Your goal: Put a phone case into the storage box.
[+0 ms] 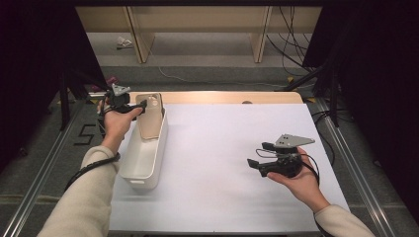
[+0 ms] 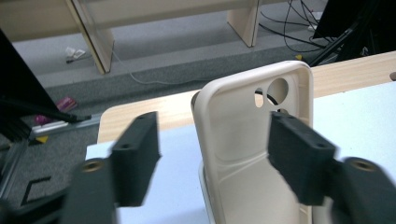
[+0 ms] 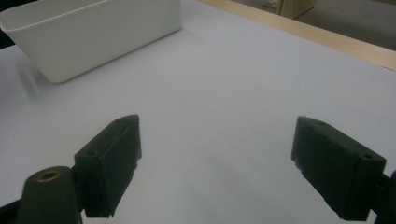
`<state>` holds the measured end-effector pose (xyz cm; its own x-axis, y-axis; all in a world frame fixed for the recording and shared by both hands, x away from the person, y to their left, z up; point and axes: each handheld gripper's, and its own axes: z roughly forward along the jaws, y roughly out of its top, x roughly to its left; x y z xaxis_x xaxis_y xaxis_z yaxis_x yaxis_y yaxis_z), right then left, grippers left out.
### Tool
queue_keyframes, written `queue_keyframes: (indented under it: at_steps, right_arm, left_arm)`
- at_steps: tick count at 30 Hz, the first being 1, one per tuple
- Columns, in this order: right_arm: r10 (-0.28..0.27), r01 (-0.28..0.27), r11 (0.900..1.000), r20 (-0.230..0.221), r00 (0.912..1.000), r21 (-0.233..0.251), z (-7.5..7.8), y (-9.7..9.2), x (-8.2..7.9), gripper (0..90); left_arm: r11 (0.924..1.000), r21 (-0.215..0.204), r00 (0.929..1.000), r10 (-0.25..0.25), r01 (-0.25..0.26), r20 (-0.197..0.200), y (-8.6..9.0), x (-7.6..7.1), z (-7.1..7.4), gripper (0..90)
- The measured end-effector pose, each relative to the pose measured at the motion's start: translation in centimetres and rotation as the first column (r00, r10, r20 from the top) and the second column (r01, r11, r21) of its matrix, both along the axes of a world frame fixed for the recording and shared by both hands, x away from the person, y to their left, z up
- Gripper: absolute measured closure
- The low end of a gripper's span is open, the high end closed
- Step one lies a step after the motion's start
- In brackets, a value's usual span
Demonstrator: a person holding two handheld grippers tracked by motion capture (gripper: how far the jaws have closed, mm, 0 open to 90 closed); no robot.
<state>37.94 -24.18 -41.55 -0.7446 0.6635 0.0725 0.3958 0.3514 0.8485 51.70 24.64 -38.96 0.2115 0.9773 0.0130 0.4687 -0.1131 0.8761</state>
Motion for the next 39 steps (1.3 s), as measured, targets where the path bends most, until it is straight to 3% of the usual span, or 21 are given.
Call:
queue_keyframes:
  at_steps: [4,12,22,26,36,39]
  right_arm:
    - [0.0,0.0,1.0,-0.001,1.0,-0.001,0.0,0.0,0.0,16.9]
    - [-0.003,0.003,1.0,0.0,1.0,0.0,0.0,0.0,0.0,16.8]
    - [-0.004,0.004,1.0,0.0,1.0,0.001,0.0,-0.1,0.0,16.8]
    - [-0.005,0.005,1.0,-0.001,1.0,0.002,0.0,-0.1,0.0,16.8]
    - [-0.007,0.007,1.0,0.0,1.0,0.004,0.0,-0.1,0.1,16.8]
    - [-0.007,0.007,1.0,-0.002,1.0,0.005,0.0,-0.1,0.1,16.9]
  left_arm:
    - [0.9999,0.011,1.0,-0.002,0.002,-0.002,-0.2,-0.6,0.6,17.2]
    - [0.9975,-0.004,0.9973,-0.071,0.07,-0.019,-0.5,-3.0,1.2,5.1]
    - [0.9915,-0.033,0.9919,-0.126,0.126,-0.016,-0.8,-6.1,0.8,0.0]
    - [0.988,-0.045,0.9891,-0.147,0.148,0.008,-1.1,-7.6,0.6,0.0]
    - [0.9767,0.0,0.9766,-0.215,0.215,0.012,-2.3,-11.1,-0.4,0.1]
    - [0.9701,-0.003,0.9701,-0.242,0.243,0.014,-2.8,-12.0,-0.8,0.1]
